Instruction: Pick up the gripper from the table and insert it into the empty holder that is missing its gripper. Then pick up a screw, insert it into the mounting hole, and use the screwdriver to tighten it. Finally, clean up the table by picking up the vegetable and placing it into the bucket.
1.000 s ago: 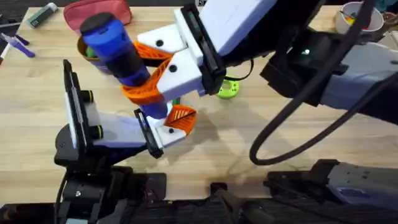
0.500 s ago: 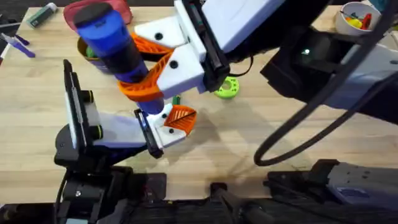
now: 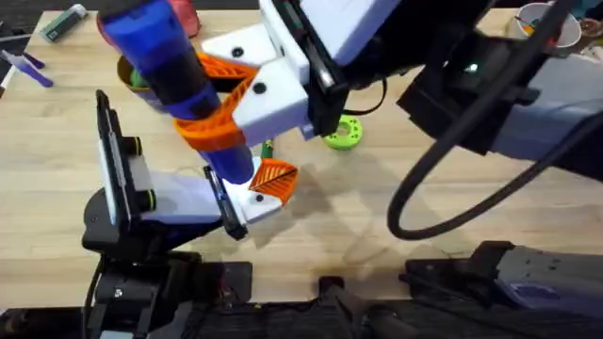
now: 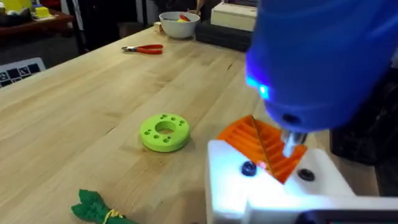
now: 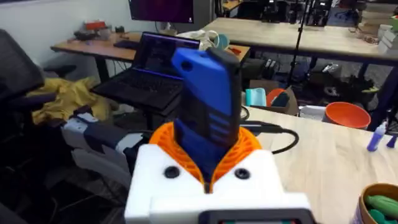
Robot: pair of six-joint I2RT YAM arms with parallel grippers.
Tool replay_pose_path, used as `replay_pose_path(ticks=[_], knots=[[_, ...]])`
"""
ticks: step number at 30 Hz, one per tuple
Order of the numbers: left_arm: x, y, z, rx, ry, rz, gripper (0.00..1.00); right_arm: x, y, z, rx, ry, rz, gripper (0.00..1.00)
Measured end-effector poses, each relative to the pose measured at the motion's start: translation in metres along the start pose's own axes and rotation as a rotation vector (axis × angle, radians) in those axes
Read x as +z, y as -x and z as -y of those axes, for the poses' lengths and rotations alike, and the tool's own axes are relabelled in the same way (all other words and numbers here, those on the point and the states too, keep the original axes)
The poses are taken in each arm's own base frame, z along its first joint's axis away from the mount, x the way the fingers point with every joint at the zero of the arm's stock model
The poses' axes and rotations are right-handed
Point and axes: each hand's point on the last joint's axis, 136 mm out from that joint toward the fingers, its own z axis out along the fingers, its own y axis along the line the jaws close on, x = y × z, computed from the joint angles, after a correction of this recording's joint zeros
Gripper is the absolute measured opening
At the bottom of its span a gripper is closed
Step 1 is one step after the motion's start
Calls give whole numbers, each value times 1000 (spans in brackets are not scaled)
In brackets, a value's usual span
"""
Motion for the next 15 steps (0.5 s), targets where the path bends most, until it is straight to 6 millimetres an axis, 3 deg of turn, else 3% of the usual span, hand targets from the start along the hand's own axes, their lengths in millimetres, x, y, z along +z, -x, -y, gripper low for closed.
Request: replay_pose_path(ticks=[15], knots=[[0,0,0,0,0,0,20,-12,7,-3,-71,45,-1,26]])
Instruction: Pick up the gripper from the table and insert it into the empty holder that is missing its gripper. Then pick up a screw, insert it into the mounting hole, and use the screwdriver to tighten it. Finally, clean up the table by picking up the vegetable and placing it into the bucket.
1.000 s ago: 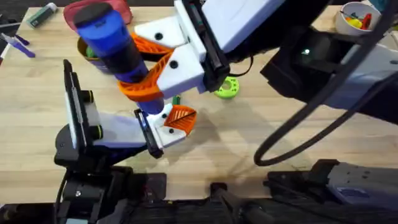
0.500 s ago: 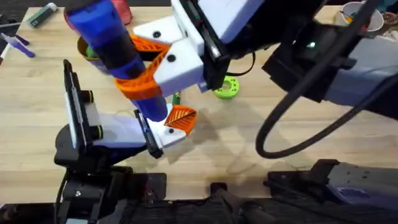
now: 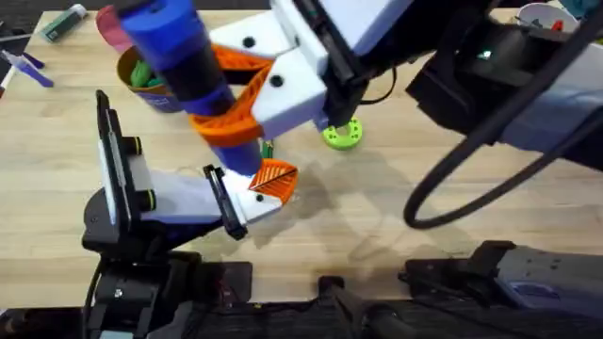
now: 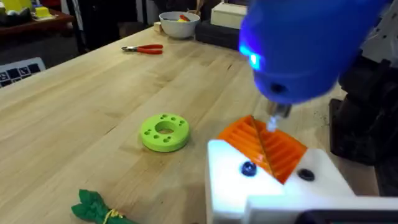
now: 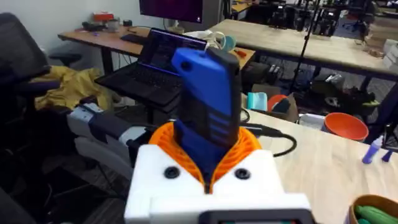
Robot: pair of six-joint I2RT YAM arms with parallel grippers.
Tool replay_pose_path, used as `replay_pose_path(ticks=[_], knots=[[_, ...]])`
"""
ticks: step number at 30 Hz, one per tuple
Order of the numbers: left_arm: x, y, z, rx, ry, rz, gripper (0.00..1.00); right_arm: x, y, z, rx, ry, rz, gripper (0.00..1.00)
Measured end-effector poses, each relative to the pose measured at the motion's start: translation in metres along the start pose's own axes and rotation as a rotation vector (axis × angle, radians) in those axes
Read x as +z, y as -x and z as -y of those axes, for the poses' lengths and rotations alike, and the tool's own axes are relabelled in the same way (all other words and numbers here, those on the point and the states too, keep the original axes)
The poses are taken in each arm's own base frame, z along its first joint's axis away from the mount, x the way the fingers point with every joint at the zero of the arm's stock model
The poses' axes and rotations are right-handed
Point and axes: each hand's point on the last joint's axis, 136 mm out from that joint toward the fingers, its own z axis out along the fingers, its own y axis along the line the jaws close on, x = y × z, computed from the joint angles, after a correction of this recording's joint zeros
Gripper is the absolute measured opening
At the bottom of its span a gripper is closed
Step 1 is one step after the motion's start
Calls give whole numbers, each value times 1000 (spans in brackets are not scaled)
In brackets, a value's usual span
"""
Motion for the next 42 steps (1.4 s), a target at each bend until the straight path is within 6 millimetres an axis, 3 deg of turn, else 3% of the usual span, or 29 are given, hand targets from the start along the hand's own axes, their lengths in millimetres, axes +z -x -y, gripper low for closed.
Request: replay_pose_path(ticks=[4,12,42], knots=[[0,0,0,0,0,0,20,-8,-1,3,-10,-2,-3,26],[0,0,0,0,0,0,20,3,0,-7,-24,37,2,26],[0,0,0,0,0,0,20,5,-12,1,-32,27,-8,26]])
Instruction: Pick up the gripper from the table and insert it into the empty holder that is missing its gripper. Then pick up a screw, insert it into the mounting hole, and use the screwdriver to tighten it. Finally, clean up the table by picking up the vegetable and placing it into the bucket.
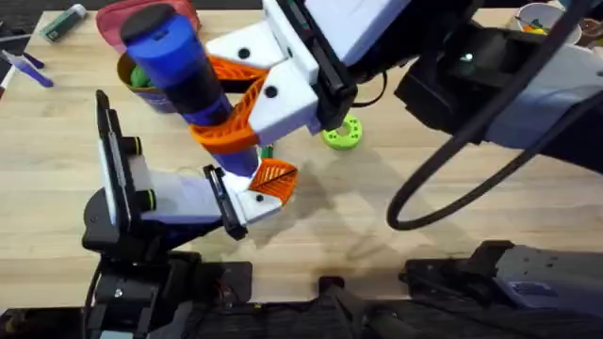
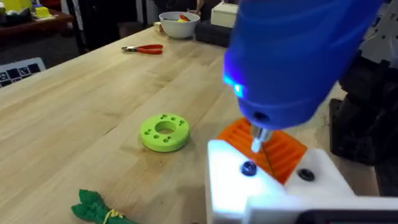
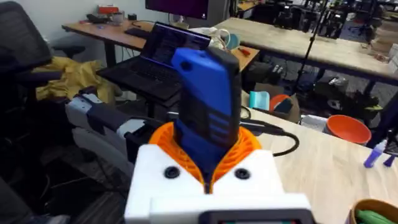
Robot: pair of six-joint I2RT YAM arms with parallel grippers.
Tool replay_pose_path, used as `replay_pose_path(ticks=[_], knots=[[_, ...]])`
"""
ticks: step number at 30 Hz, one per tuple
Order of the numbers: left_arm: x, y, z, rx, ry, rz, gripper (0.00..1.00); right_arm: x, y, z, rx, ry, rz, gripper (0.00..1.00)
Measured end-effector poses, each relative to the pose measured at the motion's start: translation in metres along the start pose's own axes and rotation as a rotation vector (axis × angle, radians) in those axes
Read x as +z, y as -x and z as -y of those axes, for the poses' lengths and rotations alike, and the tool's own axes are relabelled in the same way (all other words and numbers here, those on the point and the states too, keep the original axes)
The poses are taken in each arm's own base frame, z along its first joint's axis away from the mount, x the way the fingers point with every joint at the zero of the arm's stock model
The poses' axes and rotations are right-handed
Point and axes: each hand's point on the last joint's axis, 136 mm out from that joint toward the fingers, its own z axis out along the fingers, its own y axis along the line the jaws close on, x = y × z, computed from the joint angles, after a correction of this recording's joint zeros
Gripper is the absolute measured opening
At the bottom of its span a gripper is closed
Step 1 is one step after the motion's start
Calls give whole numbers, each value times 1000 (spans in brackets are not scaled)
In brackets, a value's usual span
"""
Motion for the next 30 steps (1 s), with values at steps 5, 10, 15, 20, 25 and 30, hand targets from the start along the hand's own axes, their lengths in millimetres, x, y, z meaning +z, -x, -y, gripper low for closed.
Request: replay_pose_path(ticks=[5,10,15,20,25,30], knots=[[0,0,0,0,0,0,20,4,-5,2,8,-5,-4,26],[0,0,0,0,0,0,20,8,-12,4,32,-4,-11,26],[0,0,0,0,0,0,20,8,-12,5,29,-9,-11,26],[0,0,0,0,0,0,20,8,-12,5,27,-11,-11,26],[0,0,0,0,0,0,20,8,-11,5,23,-11,-10,26],[0,0,0,0,0,0,20,8,-10,5,17,-11,-7,26]])
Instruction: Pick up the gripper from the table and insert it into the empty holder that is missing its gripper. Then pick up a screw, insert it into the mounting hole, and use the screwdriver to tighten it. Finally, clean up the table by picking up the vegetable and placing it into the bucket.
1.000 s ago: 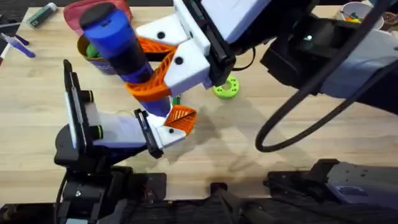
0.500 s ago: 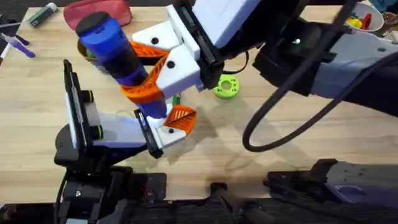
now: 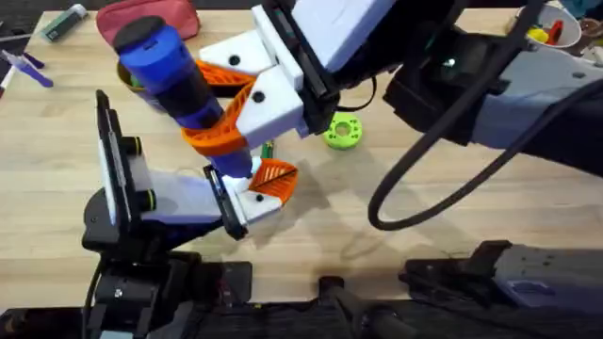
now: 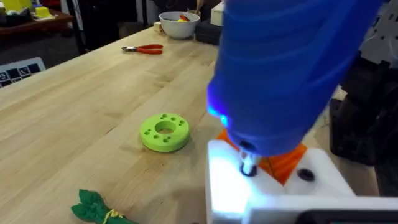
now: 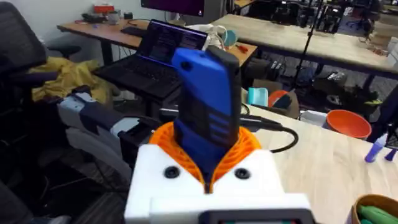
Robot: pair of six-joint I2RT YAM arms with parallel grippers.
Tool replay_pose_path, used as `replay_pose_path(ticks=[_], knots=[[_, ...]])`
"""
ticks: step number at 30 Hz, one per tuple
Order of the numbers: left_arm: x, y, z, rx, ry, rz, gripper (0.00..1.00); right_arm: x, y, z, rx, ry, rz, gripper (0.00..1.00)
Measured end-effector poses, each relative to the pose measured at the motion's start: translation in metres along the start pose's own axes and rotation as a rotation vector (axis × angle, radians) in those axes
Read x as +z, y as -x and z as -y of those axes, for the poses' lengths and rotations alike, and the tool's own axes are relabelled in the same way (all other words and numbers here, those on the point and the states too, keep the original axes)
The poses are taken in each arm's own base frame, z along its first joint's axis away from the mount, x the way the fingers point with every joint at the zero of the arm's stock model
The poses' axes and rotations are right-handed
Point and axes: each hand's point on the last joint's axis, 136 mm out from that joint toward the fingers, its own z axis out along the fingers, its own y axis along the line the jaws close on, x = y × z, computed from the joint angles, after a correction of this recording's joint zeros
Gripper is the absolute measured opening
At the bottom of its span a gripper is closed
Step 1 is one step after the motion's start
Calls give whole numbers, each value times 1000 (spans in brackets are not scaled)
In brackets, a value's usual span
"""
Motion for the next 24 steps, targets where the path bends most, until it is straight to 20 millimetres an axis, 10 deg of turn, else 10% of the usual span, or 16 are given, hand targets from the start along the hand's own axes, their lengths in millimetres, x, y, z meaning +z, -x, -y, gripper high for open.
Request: replay_pose_path(ticks=[24], knots=[[0,0,0,0,0,0,20,-3,13,-6,-10,-2,11,26]])
